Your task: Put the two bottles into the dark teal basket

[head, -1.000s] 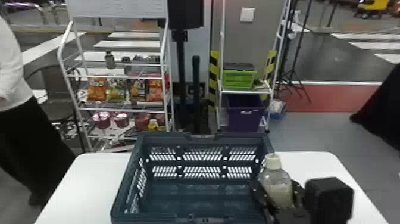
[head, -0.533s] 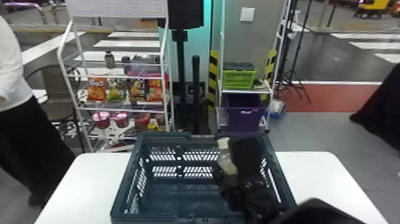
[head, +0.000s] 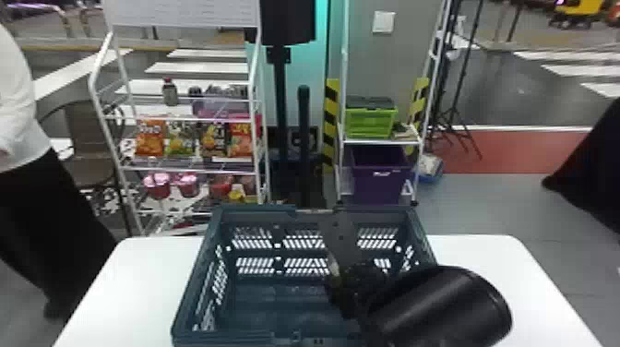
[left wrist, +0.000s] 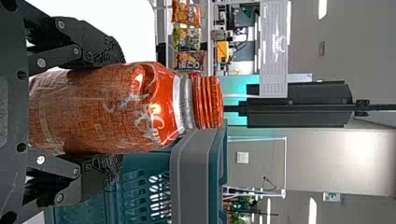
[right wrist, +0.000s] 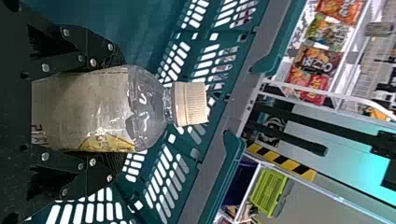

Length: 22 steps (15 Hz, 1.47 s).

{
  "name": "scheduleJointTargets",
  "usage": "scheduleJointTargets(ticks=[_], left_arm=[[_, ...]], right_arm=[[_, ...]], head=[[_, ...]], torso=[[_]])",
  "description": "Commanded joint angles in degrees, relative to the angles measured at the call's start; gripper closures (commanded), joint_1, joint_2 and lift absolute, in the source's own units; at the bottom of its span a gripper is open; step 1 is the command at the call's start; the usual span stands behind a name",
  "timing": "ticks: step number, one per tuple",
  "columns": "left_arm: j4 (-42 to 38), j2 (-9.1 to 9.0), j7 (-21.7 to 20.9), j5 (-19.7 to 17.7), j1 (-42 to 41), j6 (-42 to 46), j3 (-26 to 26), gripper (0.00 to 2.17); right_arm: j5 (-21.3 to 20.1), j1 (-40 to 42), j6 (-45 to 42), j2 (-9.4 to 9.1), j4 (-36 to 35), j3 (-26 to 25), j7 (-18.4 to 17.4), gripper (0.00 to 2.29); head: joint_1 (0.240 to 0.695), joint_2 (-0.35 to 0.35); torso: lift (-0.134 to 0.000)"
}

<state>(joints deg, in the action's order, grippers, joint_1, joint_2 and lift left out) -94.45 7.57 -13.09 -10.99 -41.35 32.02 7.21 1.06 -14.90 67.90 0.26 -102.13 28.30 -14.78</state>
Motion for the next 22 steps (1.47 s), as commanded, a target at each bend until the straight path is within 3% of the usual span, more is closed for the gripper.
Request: scheduleJointTargets(ticks=[1, 4, 5, 7, 12, 17, 22], left_arm=[[0.3, -0.01, 0.0, -0.3, 0.7, -0.5, -0.1, 2.15], [0.3, -0.1, 0.0, -0.3, 1.1, -1.9, -0.1, 2.15], [0.2, -0.1, 0.0, -0.3, 1.1, -2.1, -0.1, 2.15], [0.1, -0.28, 0.1, -0.1, 1.1, -2.3, -0.1, 2.15], [-0.1, -0.89, 0.0, 0.2, 1.1, -3.0, -0.1, 2.15], [-2.7, -0.98, 0.1, 0.4, 0.7, -4.2, 0.0, 2.15], [-6.9, -1.24, 0.1, 1.2, 0.4, -8.6, 0.9, 2.15]], right_arm=[[1.0, -2.0, 2.0, -0.31, 2.8, 0.4, 0.0, 1.59], [3.7, -3.5, 4.8, -0.31, 4.0, 0.5, 0.2, 1.56], [3.9, -3.6, 5.4, -0.31, 4.0, 0.5, 0.2, 1.33], [4.7, -3.6, 6.6, -0.31, 4.0, 0.4, 0.2, 0.04], [5.3, -3.2, 4.8, -0.31, 1.7, 0.3, 0.4, 0.0], [3.9, 6.9, -15.9, -0.31, -9.6, 0.6, 0.7, 0.0], [2.5, 27.1, -33.3, 7.56, -24.5, -5.9, 0.6, 0.0]], head=[[0.499, 0.0], [0.499, 0.0], [0.499, 0.0], [0.499, 0.0], [0.499, 0.0], [0.499, 0.0], [0.499, 0.0]], torso=[[0.0], [0.0], [0.0], [0.0], [0.0], [0.0], [0.0]])
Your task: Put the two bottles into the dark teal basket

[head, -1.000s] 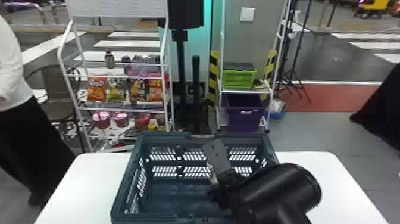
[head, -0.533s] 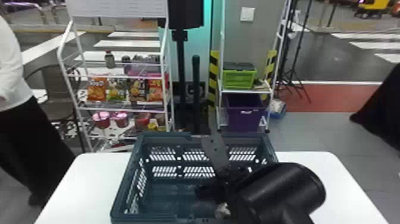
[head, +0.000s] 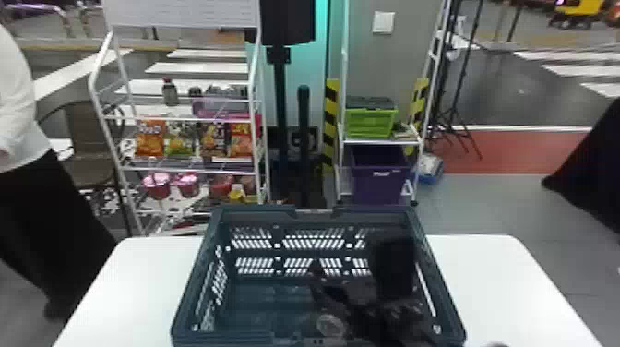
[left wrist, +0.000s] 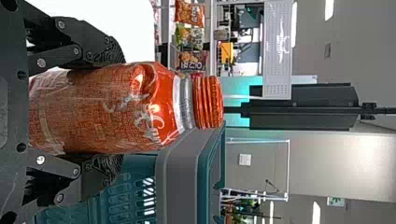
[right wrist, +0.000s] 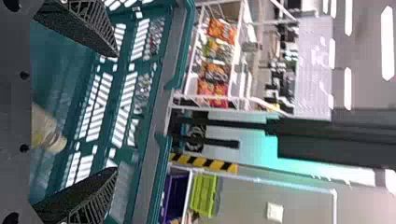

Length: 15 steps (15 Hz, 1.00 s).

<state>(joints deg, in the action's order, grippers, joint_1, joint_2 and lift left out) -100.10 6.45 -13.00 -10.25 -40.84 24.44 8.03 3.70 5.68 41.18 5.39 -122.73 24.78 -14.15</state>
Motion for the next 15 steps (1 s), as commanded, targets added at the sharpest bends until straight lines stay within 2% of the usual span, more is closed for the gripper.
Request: scheduleJointTargets(ticks=[1, 4, 6, 9, 12, 15], left_arm=[[-1.8, -0.12, 0.0, 0.8, -0.2, -1.5, 0.1, 2.15], [-3.2, -0.39, 0.1, 1.6, -0.2, -3.3, 0.1, 2.15], [-3.6, -0.48, 0.1, 1.9, -0.2, -3.8, 0.1, 2.15], [-4.2, -0.48, 0.1, 2.0, -0.3, -4.2, 0.1, 2.15], [-6.7, -0.56, 0.0, 1.9, -0.9, -6.6, 1.1, 2.15], [-14.4, -1.62, 0.0, 1.7, -2.0, -12.4, 4.1, 2.15]], right_arm=[[-0.2, 11.5, -12.9, 4.02, -6.1, -4.0, 0.1, 0.0], [-0.7, 25.3, -31.4, 6.04, -9.3, -8.3, 0.2, 0.0], [-1.0, 34.6, -45.1, 6.13, -8.5, -10.5, 0.3, 0.0], [-0.8, 42.4, -58.1, 5.95, -3.9, -11.8, 0.4, 0.0], [0.2, 45.5, -61.4, 5.6, 0.8, -12.3, 0.6, 0.0], [0.3, 46.8, -63.0, 5.42, 4.7, -12.7, 2.7, 0.0]], head=[[0.499, 0.0], [0.499, 0.0], [0.499, 0.0], [0.499, 0.0], [0.499, 0.0], [0.499, 0.0]], torso=[[0.0], [0.0], [0.0], [0.0], [0.0], [0.0]])
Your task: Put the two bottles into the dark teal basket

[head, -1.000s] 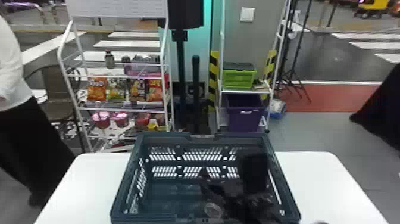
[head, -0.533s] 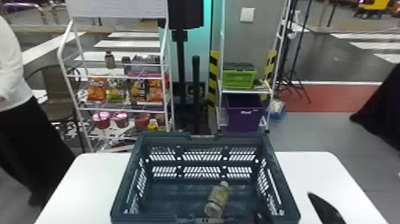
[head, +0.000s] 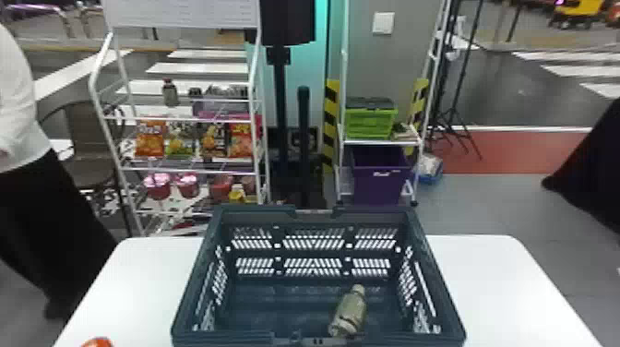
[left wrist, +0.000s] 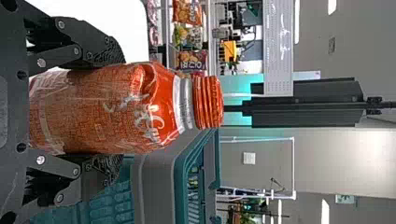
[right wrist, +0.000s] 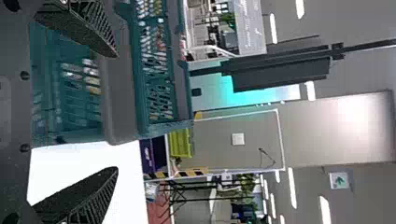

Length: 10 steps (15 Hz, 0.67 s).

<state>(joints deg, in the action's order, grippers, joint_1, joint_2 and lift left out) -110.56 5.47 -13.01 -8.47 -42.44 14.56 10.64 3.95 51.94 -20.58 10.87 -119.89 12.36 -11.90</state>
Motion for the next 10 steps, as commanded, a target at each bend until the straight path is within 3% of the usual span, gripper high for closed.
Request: scheduleJointTargets(ticks=[1, 3, 6, 8, 10], left_arm=[[-7.1, -0.9, -0.1, 0.0, -0.5, -5.7, 2.9, 2.15], [-15.6, -2.39, -1.9, 0.2, 2.3, -19.4, 6.6, 2.15], [-24.3, -4.15, -6.4, 1.7, 8.2, -36.3, 7.1, 2.15], [-27.4, -3.53, -9.2, 2.1, 12.8, -43.3, 5.7, 2.15], [-28.1, -1.95, -10.4, 2.2, 17.1, -44.4, 4.0, 2.15]], right_arm=[[0.1, 0.9, -2.3, -0.32, 2.7, -0.7, 1.4, 0.0], [0.2, 1.3, -4.2, -0.49, 4.3, -1.4, 4.0, 0.0], [0.3, 2.0, -6.9, -0.58, 5.3, -2.3, 6.1, 0.0], [0.4, 3.3, -7.9, -0.76, 5.1, -2.6, 6.8, 0.01], [-1.2, 4.5, -9.5, -1.9, 5.3, -2.6, 6.8, 0.01]], head=[[0.499, 0.0], [0.499, 0.0], [0.499, 0.0], [0.499, 0.0], [0.499, 0.0]], torso=[[0.0], [0.0], [0.0], [0.0], [0.0]])
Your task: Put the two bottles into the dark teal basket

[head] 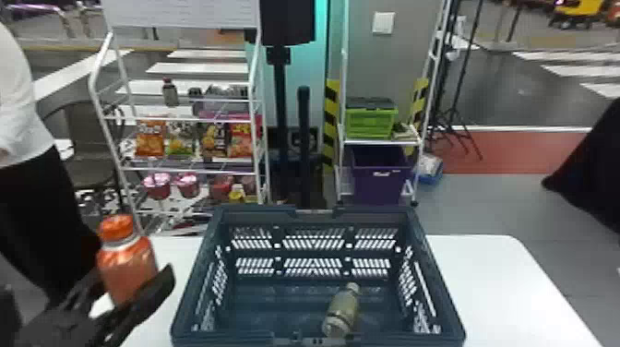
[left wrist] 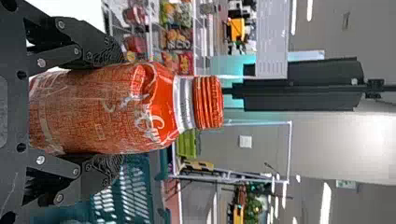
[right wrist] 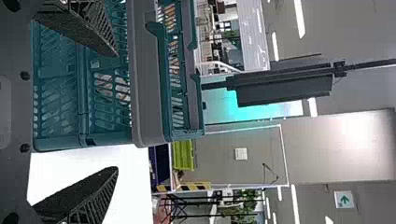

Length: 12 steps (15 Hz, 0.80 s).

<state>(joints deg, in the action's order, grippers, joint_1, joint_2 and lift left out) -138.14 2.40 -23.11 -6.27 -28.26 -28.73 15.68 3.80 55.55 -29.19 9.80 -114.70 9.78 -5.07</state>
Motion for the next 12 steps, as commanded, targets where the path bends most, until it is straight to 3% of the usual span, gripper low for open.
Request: scheduleJointTargets(ticks=[1, 3, 5, 6, 7, 8, 9, 10, 12], left_arm=[[0.1, 2.7, -0.5, -0.1, 5.3, -1.1, -1.9, 2.15], [2.3, 5.69, -2.3, -0.2, 10.5, -2.5, -4.0, 2.15], [5.5, 6.66, -7.7, 1.4, 20.0, -12.5, -7.5, 2.15], [7.7, 5.51, -11.0, 5.6, 25.9, -20.3, -10.4, 2.15], [13.2, -0.11, -16.4, 16.6, 33.5, -23.6, -16.4, 2.15], [19.4, -0.29, -17.8, 19.4, 38.3, -23.3, -19.7, 2.15], [21.9, 2.0, -19.3, 17.1, 40.2, -23.3, -20.4, 2.15], [24.1, 0.94, -22.6, 18.2, 42.2, -23.8, -21.8, 2.15], [32.7, 0.86, -25.5, 21.0, 47.0, -23.6, -26.4, 2.15]], right_arm=[[-2.8, 1.6, -1.8, -2.33, 0.4, 0.0, 0.0, 0.01], [-5.6, 2.3, -4.2, -4.79, 1.8, 0.2, 0.0, 0.01], [-6.2, 1.9, -4.1, -5.76, 2.7, 0.3, -0.1, 0.02], [-5.1, 1.0, -1.8, -4.61, 2.7, 0.0, -0.1, 0.02], [-1.1, -1.3, 3.1, -2.24, 2.9, -1.4, 0.0, 0.02], [-1.2, -2.2, 5.2, -4.09, 3.3, -2.4, 0.9, 0.02], [-2.6, -1.5, 5.1, -5.23, 3.0, -1.3, 0.8, 0.02], [-2.2, -0.7, 2.8, -4.44, 3.6, -0.9, 0.0, 0.03], [-2.7, -0.8, 2.3, -6.28, 4.4, -1.3, 0.6, 0.03]], head=[[0.499, 0.0], [0.499, 0.0], [0.499, 0.0], [0.499, 0.0], [0.499, 0.0], [0.499, 0.0], [0.499, 0.0], [0.499, 0.0], [0.499, 0.0]], torso=[[0.0], [0.0], [0.0], [0.0], [0.0], [0.0], [0.0], [0.0], [0.0]])
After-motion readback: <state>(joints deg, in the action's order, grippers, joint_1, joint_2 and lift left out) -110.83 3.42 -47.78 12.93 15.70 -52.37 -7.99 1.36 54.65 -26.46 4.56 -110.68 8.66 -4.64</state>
